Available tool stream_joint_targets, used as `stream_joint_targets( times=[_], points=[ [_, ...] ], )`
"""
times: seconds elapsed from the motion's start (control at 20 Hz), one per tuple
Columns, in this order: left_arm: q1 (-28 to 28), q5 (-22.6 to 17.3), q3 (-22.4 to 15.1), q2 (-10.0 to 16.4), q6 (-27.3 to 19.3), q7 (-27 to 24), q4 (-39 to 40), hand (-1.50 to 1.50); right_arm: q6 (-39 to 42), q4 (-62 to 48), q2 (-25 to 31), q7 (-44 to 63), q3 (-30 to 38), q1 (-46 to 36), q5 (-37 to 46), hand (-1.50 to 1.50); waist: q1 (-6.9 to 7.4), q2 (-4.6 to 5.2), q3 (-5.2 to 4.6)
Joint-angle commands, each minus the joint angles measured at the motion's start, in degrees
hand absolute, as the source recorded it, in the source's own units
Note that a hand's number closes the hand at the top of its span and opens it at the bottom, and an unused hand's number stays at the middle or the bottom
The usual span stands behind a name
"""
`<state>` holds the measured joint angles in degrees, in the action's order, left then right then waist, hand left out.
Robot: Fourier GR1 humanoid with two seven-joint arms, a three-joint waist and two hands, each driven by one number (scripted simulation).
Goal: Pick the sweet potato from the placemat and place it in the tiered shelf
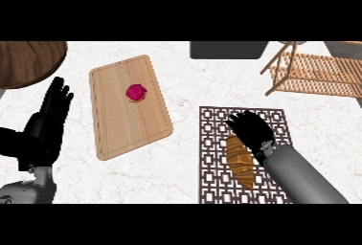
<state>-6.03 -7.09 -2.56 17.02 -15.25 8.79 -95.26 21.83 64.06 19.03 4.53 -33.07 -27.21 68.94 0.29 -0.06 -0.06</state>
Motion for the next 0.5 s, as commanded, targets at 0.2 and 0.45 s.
stream_joint_targets(
  times=[0.2,0.45],
  points=[
    [2.72,1.16,0.75,-2.31,2.55,-4.27,2.63,0.00,-5.71,-4.54,0.94,-8.25,-0.44,-0.41,6.35,1.50,-0.05,0.11,0.06],
    [2.94,2.59,0.71,-2.13,-0.06,-0.89,-1.25,0.00,-10.13,-3.39,3.88,-5.16,13.72,5.01,-3.23,1.50,-1.65,-0.07,0.16]
  ],
)
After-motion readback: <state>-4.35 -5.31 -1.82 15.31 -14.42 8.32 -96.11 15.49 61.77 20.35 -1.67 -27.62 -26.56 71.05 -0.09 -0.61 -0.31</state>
